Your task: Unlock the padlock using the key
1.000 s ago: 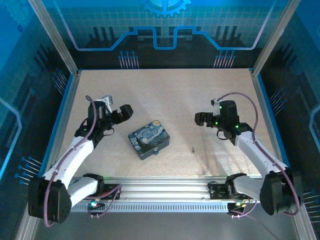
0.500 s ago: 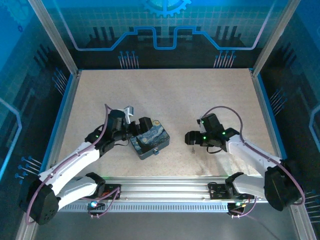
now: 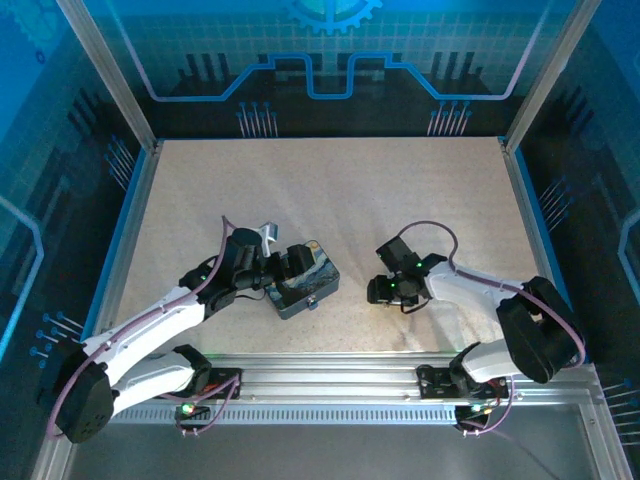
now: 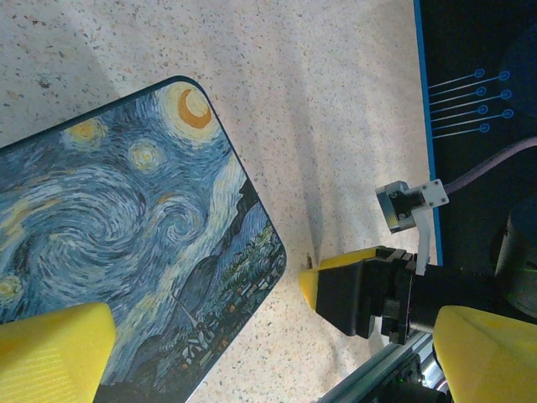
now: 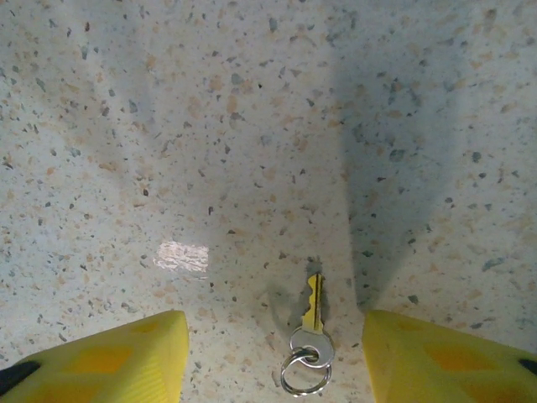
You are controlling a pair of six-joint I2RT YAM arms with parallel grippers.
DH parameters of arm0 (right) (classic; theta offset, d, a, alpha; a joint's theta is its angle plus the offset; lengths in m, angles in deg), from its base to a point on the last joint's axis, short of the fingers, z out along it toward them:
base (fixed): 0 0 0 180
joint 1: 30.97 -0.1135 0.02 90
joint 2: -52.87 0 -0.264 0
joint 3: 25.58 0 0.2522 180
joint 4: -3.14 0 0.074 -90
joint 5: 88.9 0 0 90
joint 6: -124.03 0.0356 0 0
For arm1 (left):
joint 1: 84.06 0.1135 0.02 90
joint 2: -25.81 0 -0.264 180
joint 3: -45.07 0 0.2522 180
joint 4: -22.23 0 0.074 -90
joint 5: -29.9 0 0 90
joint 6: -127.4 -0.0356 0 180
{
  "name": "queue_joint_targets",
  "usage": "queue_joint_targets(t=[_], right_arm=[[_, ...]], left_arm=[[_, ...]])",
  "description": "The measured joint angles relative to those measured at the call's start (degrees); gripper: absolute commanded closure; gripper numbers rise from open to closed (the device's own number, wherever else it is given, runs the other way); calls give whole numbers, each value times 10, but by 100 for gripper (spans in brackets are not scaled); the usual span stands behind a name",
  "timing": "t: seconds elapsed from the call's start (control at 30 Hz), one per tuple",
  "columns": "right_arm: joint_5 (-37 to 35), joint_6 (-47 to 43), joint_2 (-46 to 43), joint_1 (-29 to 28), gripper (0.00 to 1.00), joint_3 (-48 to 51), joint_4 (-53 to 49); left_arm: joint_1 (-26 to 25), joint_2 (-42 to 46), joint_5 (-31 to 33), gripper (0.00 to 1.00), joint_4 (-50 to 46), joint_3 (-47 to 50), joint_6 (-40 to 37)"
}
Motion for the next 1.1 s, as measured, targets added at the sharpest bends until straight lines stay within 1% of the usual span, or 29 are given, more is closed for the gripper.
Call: queue_joint_targets(t=[0.27,0.43,0.6,0.83,1.1], right_arm=[[-21,24,0,-9,52,-4,-17],[-21,33,-2,-10,60,6,-17],[-27,38,-2,-10,65,9,-18],[-43,40,4,-13,77,9,-23],[-50,40,1,-17,86,8,-26]], left_arm=[[0,0,0,1,-1,0,0],[0,0,0,1,-1,0,0],[0,0,0,1,-1,0,0],[0,-3,0,1,0,0,0],[0,-4,0,1,-1,0,0]])
